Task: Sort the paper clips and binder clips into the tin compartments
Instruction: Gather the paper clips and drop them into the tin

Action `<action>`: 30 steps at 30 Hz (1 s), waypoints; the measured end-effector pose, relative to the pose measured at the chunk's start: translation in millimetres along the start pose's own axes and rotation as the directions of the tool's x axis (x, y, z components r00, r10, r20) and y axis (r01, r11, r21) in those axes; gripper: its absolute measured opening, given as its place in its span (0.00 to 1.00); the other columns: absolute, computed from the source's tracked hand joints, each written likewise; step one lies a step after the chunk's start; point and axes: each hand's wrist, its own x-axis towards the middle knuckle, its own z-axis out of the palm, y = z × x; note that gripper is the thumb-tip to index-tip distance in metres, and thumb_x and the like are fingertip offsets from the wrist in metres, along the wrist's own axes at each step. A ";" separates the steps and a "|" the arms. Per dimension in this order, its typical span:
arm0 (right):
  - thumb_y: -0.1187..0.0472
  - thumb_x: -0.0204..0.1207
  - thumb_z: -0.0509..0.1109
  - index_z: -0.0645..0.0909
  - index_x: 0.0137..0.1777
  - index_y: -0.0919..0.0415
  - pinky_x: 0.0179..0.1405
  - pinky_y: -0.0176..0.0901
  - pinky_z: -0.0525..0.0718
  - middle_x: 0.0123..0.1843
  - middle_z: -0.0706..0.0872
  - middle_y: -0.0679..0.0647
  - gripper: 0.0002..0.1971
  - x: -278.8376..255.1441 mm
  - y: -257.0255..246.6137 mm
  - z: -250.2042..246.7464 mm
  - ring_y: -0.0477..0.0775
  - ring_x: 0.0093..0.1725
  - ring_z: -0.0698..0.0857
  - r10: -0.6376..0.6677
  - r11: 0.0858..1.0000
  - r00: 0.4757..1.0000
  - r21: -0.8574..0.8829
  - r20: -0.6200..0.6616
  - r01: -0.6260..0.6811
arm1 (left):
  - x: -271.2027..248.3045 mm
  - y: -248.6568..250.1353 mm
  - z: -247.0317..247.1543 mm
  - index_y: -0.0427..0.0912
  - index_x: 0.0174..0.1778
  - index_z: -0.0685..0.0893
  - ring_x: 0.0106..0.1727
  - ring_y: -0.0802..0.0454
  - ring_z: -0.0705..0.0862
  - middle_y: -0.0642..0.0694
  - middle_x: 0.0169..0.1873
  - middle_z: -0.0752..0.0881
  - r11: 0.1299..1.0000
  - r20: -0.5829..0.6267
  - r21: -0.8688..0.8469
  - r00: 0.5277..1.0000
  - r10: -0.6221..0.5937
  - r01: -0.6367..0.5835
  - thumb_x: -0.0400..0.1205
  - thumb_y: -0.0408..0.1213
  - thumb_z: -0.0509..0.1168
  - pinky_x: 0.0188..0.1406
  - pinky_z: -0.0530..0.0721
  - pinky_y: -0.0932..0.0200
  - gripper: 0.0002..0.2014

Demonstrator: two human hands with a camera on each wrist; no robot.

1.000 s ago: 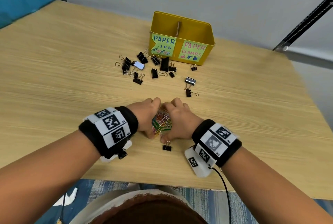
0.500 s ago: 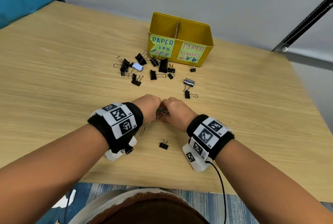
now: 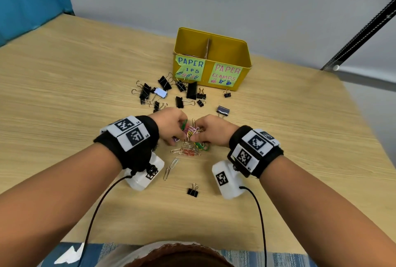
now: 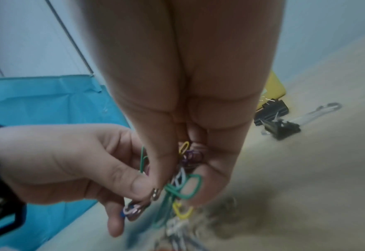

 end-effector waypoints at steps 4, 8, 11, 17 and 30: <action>0.60 0.75 0.71 0.82 0.52 0.71 0.37 0.41 0.87 0.34 0.83 0.55 0.13 13.9 -8.2 -34.7 0.51 0.33 0.80 -0.005 0.991 0.999 0.130 -0.051 0.011 | 12.3 11.2 -32.0 0.38 0.40 0.80 0.31 0.48 0.85 0.43 0.33 0.82 0.994 -0.066 -0.094 0.997 0.045 -0.051 0.76 0.25 0.69 0.32 0.90 0.60 0.06; 0.65 0.75 0.71 0.81 0.47 0.71 0.39 0.44 0.83 0.34 0.81 0.56 0.07 28.1 -26.5 -85.6 0.51 0.31 0.79 -0.025 0.954 0.987 0.291 -0.156 0.070 | 29.2 32.8 -79.3 0.39 0.40 0.80 0.26 0.53 0.83 0.43 0.32 0.83 0.975 -0.213 -0.179 0.973 0.092 -0.132 0.76 0.25 0.69 0.38 0.88 0.57 0.06; 0.68 0.75 0.70 0.78 0.34 0.63 0.27 0.34 0.81 0.31 0.78 0.54 0.08 48.5 -42.0 -124.9 0.46 0.25 0.78 -0.033 0.936 0.964 0.331 -0.264 0.123 | 49.0 49.1 -117.7 0.43 0.33 0.79 0.18 0.60 0.83 0.44 0.29 0.83 0.964 -0.349 -0.180 0.929 0.121 -0.193 0.75 0.24 0.70 0.39 0.88 0.56 0.11; 0.67 0.74 0.70 0.75 0.32 0.59 0.37 0.51 0.83 0.35 0.81 0.61 0.11 107.2 -53.2 -161.6 0.58 0.33 0.80 0.055 0.930 0.910 0.353 -0.412 0.104 | 86.1 62.8 -158.8 0.44 0.30 0.80 0.19 0.57 0.84 0.44 0.29 0.83 0.971 -0.512 -0.158 0.856 0.076 -0.181 0.74 0.25 0.71 0.40 0.92 0.53 0.12; 0.69 0.77 0.62 0.83 0.62 0.62 0.62 0.47 0.81 0.59 0.87 0.62 0.16 107.4 -52.2 -152.4 0.58 0.58 0.85 0.092 0.980 0.862 0.198 -0.499 0.010 | 85.5 62.0 -143.6 0.37 0.65 0.83 0.64 0.44 0.82 0.40 0.62 0.85 0.985 -0.598 0.134 0.783 0.171 -0.112 0.76 0.35 0.71 0.63 0.76 0.57 0.21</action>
